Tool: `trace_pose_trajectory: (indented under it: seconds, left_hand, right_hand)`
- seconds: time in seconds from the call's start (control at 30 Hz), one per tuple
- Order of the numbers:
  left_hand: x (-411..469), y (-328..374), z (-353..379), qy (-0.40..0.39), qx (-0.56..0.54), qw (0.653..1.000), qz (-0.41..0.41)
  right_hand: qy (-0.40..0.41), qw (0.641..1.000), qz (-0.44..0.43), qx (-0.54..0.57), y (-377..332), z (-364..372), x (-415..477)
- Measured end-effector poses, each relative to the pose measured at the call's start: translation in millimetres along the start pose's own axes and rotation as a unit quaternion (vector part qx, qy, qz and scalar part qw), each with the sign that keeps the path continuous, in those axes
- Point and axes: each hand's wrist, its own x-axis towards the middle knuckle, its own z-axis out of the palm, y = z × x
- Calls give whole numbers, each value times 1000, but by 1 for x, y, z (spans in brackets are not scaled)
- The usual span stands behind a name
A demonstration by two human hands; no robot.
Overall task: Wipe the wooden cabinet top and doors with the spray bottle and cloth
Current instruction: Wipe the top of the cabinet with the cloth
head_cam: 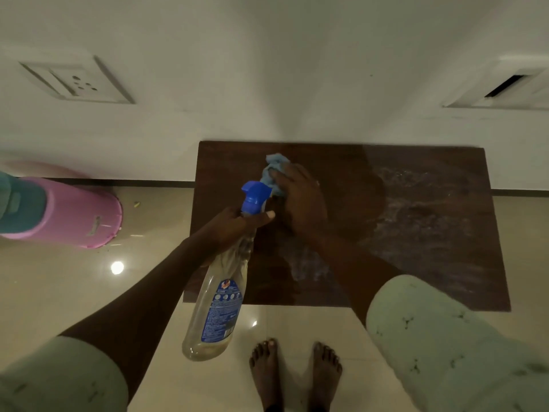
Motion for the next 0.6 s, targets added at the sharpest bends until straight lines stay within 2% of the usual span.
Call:
trace_pose_trajectory:
  seconds: [0.07, 0.13, 0.23, 0.3, 0.33, 0.5, 0.6]
  left_hand:
    - [-3, 1, 3, -4, 0, 1000, 12]
    - [-7, -1, 3, -9, 3, 1000, 13]
    - [-13, -10, -4, 7, 4, 1000, 4]
    - [-19, -14, -8, 22, -5, 1000, 1]
    - [-23, -17, -9, 29, -10, 1000, 1]
    - [-38, -21, 1, 22, -26, 999, 8]
    - [-44, -23, 9, 28, -21, 999, 10]
  right_hand:
    - [-24, 999, -47, 8, -2, 5, -17]
    - [15, 998, -52, 15, 19, -7, -27]
    - [105, 994, 31, -2, 65, -25, -40]
    - [111, 989, 90, -20, 67, -28, -49]
    - [108, 990, 90, -24, 54, -23, -53]
    - [5, 999, -25, 35, -31, 15, -91]
    - [-5, 996, -90, 26, -26, 12, -104]
